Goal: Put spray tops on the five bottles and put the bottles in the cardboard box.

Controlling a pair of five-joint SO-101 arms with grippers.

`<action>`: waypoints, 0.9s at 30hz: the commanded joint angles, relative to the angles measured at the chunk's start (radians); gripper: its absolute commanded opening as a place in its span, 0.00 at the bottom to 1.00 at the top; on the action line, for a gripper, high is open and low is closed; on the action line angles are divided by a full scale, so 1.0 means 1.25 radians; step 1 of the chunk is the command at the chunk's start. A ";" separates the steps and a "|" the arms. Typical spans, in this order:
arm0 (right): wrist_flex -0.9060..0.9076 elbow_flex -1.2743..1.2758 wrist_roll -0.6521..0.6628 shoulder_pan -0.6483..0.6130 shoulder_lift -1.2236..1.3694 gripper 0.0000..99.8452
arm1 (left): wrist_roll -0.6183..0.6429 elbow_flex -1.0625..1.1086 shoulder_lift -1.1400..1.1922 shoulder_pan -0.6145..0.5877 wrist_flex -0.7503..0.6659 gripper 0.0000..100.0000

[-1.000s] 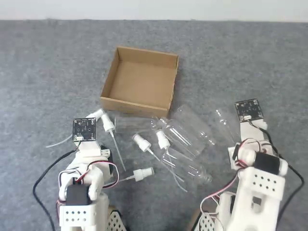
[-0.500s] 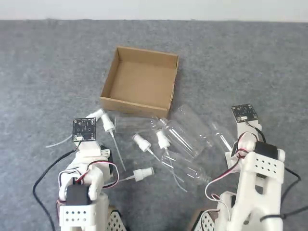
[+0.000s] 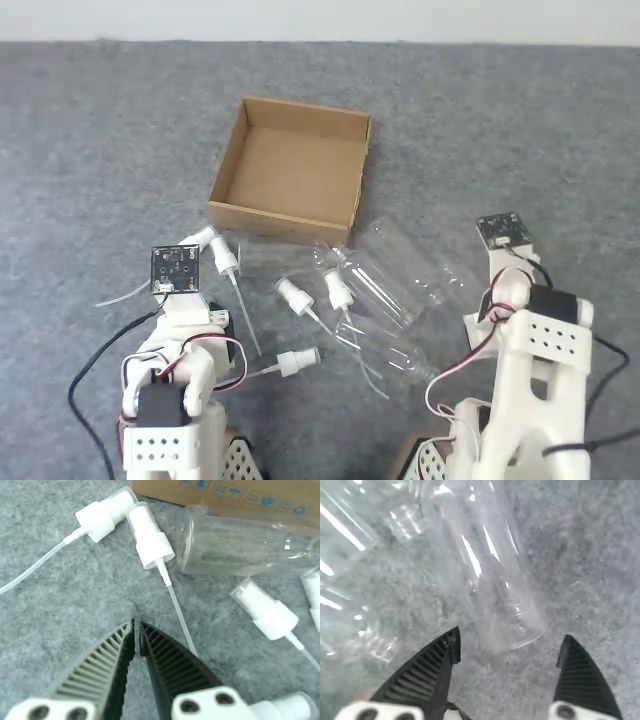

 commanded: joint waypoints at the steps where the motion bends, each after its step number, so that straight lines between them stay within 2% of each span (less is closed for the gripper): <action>1: 0.057 -0.092 -0.037 -0.047 0.003 0.29 | -0.004 -0.009 -0.011 -0.002 0.005 0.02; 12: 0.105 -0.178 -0.031 -0.139 0.003 0.29 | -0.004 -0.009 -0.011 -0.002 0.005 0.02; 18: 0.101 -0.218 0.014 -0.188 0.004 0.30 | -0.004 -0.009 -0.011 -0.002 0.005 0.02; 27: 0.083 -0.238 0.021 -0.247 0.006 0.30 | -0.004 -0.009 -0.011 -0.002 0.005 0.02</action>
